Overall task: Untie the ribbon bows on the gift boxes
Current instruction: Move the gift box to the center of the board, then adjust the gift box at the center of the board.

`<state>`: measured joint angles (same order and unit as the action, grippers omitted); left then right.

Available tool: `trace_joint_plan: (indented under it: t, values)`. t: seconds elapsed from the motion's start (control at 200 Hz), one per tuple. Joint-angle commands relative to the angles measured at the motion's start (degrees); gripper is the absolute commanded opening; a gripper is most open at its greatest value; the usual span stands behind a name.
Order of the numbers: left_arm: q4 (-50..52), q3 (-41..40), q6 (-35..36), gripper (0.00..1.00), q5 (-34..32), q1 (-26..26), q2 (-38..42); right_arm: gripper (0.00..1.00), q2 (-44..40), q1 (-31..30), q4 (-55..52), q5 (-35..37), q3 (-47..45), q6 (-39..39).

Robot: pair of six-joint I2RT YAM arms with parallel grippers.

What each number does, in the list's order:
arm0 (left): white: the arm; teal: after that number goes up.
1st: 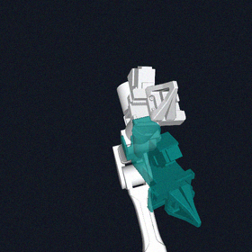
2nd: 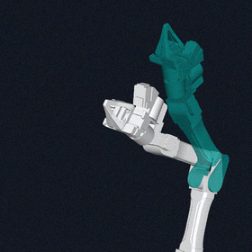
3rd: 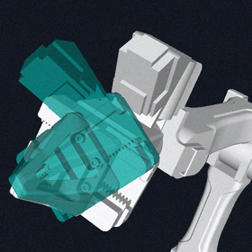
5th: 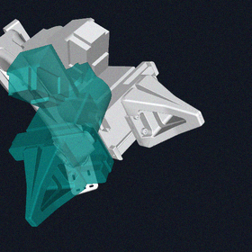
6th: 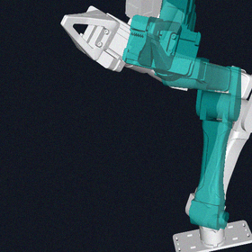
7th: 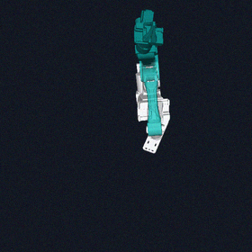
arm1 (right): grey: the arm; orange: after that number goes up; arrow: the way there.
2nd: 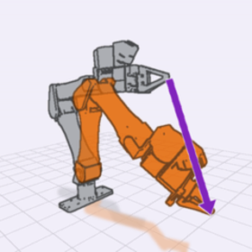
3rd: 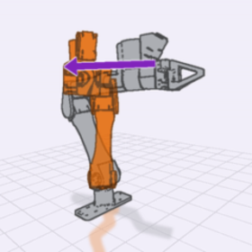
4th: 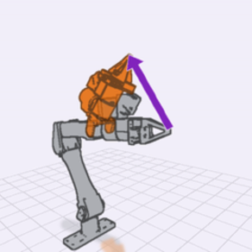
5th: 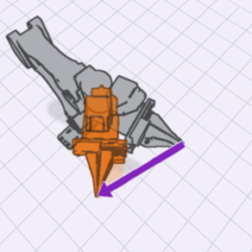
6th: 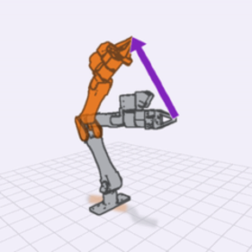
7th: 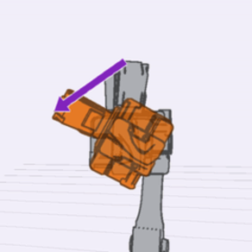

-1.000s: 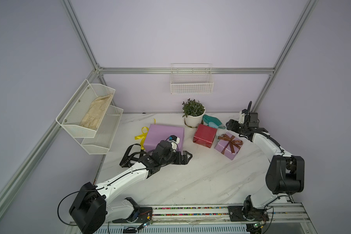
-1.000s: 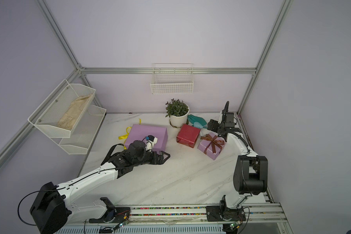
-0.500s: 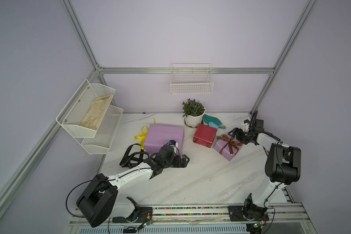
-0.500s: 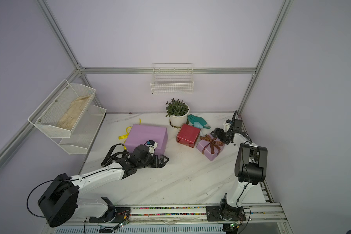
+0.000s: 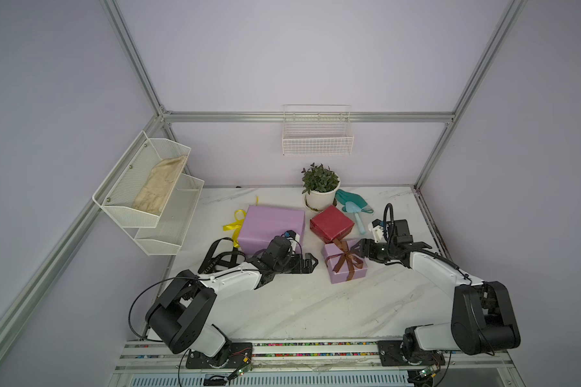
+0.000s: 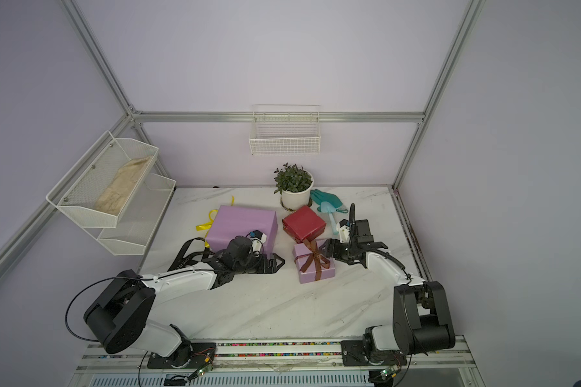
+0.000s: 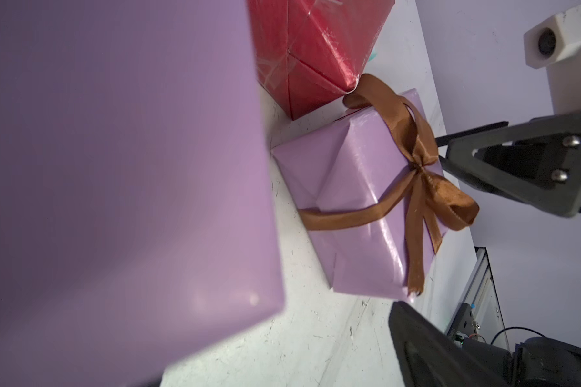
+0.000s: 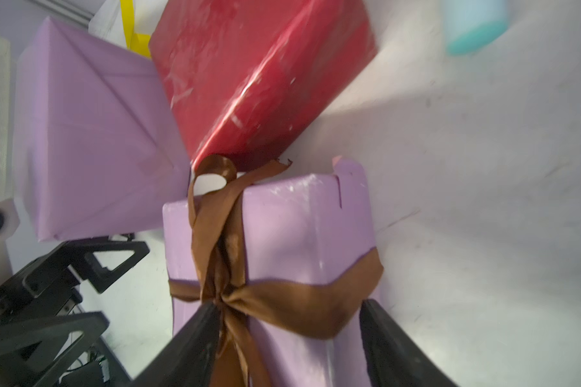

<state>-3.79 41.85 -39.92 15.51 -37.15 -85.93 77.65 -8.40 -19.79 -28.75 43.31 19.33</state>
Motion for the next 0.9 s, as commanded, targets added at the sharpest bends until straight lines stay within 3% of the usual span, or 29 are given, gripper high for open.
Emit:
trace_joint_plan:
  t: [0.0,0.175,0.38,0.665,0.795,0.895]
  values:
    - [-3.2,2.4,-0.7,1.0,1.7,0.2,0.1,0.68,-3.7,-5.2,0.5,1.6,-3.4,6.8]
    - [-3.7,2.0,-0.6,1.0,1.1,0.1,-0.5,0.67,-7.0,-14.3,10.0,1.1,-8.2,16.4]
    - [-3.3,3.5,0.3,1.0,0.5,0.2,-2.7,0.64,-4.3,-24.7,15.1,-0.8,-6.6,20.5]
    - [1.4,5.3,4.4,1.0,0.1,0.4,-0.6,0.63,-9.9,-21.2,3.5,12.8,2.3,12.9]
    - [5.6,5.6,6.3,1.0,-2.4,0.6,0.3,0.65,-4.7,-16.0,3.7,12.5,6.0,9.1]
    - [6.2,4.1,5.5,1.0,-3.2,0.9,2.1,0.68,0.4,-12.8,6.4,8.4,8.3,5.5]
